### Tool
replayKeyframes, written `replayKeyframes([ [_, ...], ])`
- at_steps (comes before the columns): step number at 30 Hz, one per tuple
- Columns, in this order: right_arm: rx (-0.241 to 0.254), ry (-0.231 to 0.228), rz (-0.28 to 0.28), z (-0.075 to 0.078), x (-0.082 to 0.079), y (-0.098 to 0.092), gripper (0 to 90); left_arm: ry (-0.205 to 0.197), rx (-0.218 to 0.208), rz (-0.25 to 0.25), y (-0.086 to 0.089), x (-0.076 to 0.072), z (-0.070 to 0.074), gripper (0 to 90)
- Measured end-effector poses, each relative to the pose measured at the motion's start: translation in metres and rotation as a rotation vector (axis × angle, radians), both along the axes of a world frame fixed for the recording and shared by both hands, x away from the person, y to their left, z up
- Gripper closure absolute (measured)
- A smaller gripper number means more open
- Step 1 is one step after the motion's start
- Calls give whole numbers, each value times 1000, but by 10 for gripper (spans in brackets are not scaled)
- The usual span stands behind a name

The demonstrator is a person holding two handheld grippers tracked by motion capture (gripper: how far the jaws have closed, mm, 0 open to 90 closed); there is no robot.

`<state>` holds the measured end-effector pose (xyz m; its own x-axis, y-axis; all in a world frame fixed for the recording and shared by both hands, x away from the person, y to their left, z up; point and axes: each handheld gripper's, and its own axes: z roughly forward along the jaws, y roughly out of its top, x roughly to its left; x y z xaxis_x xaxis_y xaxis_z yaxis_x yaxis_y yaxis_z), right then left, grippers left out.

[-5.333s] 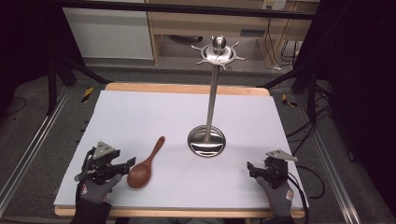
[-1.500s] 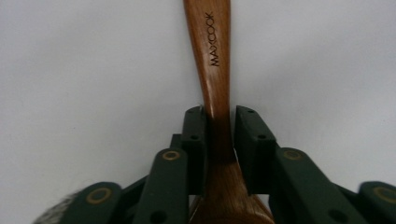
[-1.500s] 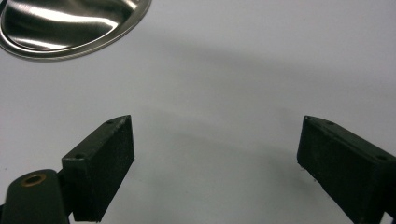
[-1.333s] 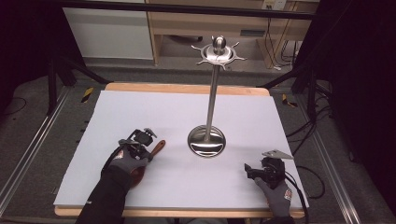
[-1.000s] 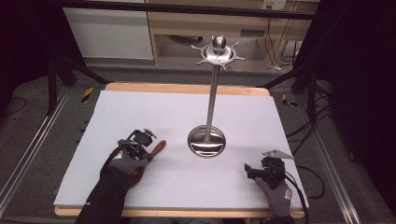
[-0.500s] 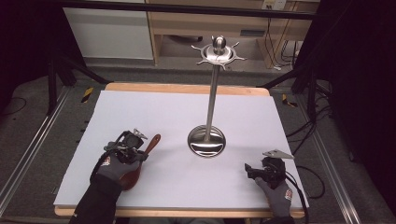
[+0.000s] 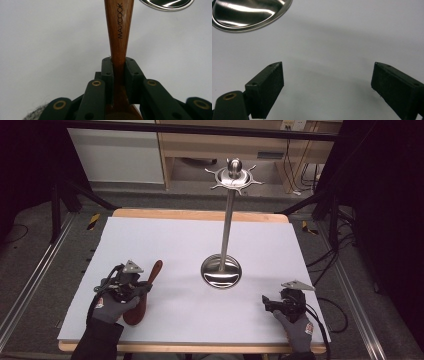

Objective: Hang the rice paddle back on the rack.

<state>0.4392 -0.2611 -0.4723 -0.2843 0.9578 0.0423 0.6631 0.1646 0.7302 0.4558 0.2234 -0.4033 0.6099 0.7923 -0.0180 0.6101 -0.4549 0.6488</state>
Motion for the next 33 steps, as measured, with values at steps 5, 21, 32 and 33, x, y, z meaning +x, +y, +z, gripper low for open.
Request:
replayKeyframes([
  [5,1,4,-3,0,0,1,114,-69,-38,24,7,-9,11,787],
  [21,-6,-10,6,1,-1,1,114,-249,-198,79,22,-28,32,787],
  [32,-8,-5,8,1,-1,2,114,-311,-276,87,21,-31,47,787],
  [33,-9,-6,9,1,-1,2,113,-316,-284,86,20,-31,48,787],
])
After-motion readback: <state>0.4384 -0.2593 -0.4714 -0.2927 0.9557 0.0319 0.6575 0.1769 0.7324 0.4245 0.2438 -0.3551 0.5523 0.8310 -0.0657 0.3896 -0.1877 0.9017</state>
